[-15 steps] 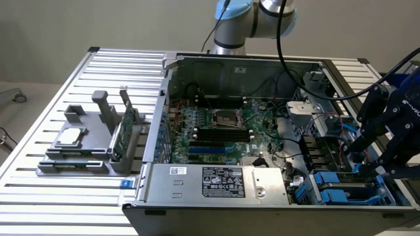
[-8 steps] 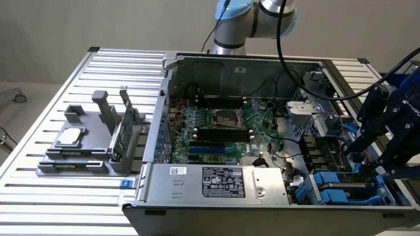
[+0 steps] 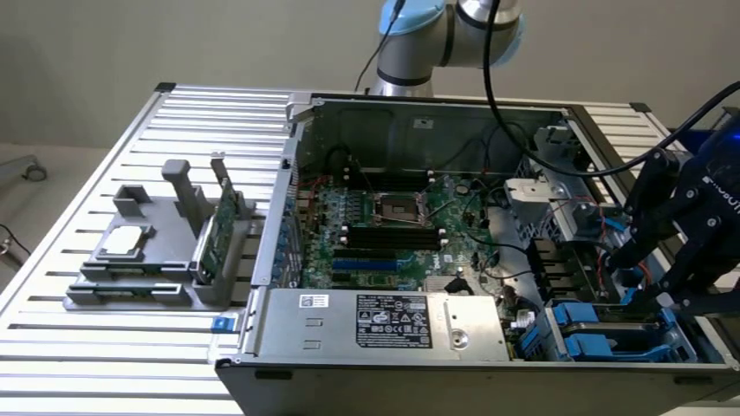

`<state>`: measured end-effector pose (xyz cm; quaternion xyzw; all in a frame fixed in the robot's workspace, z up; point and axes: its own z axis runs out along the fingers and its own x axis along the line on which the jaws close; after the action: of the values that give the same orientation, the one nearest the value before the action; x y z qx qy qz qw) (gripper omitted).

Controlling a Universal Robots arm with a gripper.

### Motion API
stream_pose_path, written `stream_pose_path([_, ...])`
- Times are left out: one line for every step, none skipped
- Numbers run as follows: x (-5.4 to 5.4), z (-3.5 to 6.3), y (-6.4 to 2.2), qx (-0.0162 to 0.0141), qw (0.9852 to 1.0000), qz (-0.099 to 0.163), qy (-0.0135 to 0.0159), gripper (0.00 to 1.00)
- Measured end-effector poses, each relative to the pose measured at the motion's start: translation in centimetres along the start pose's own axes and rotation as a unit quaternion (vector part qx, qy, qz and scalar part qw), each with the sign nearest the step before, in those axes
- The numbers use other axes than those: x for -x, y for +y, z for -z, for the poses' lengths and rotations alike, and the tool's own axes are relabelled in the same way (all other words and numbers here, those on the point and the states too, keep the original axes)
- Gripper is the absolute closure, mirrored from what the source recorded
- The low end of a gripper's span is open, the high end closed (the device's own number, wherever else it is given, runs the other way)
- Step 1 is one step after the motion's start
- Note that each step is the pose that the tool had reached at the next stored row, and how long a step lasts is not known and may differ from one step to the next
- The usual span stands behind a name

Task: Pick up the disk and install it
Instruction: 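Insert the second disk wire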

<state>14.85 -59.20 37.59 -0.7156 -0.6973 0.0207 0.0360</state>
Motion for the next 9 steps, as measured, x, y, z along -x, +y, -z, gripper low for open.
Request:
stream_pose_path([-0.16, 0.00, -0.06, 0.0008, 1.0000, 0.000, -0.0001, 0.51])
stream_pose_path([-0.41, -0.02, -0.14, 0.0024, 1.0000, 0.000, 0.0001, 0.51])
stream_pose_path([-0.61, -0.03, -0.20, 0.0041, 1.0000, 0.000, 0.0000, 0.51])
stream_pose_path([-0.77, -0.04, -0.23, 0.0058, 1.0000, 0.000, 0.0001, 0.51])
stream_pose_path([-0.89, -0.04, -0.24, 0.0084, 1.0000, 0.000, -0.0002, 0.51])
stream_pose_path([-0.99, -0.04, -0.25, 0.0123, 0.9999, 0.000, -0.0009, 0.51])
stream_pose_path([-1.06, -0.05, -0.26, 0.0176, 0.9998, 0.000, -0.0021, 0.51])
stream_pose_path([-1.13, -0.06, -0.27, 0.0246, 0.9997, 0.000, -0.0040, 0.51])
stream_pose_path([-1.15, -0.07, -0.30, 0.0302, 0.9995, 0.000, -0.0060, 0.51])
